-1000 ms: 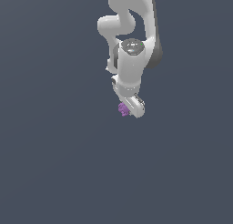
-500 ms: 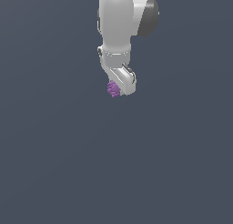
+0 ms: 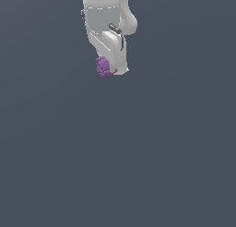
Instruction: Pick up the object and move it to a goal position.
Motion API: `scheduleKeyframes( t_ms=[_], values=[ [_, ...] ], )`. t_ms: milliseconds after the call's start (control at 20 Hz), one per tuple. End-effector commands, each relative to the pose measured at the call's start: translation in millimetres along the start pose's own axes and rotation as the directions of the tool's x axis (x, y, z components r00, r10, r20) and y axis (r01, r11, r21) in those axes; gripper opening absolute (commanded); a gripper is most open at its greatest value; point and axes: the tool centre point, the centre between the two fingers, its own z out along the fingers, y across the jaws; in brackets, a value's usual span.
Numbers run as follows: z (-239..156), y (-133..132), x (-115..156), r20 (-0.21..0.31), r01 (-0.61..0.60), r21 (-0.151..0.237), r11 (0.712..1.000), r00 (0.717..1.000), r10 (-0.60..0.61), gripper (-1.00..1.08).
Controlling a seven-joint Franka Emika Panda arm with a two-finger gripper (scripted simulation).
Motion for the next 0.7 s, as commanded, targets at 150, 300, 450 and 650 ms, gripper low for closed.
scheduleKeyframes(
  t_ms=[150, 300, 450, 650],
  values=[
    [-36, 11, 11, 0.0, 0.001, -0.002, 1.0, 1.0, -0.001, -1.0],
    [-48, 13, 14, 0.0, 0.002, -0.002, 1.0, 1.0, -0.002, -1.0],
    [-56, 15, 17, 0.0, 0.002, -0.002, 1.0, 1.0, -0.002, -1.0],
    [-59, 16, 19, 0.0, 0.002, -0.002, 1.0, 1.0, -0.002, -1.0]
  ],
)
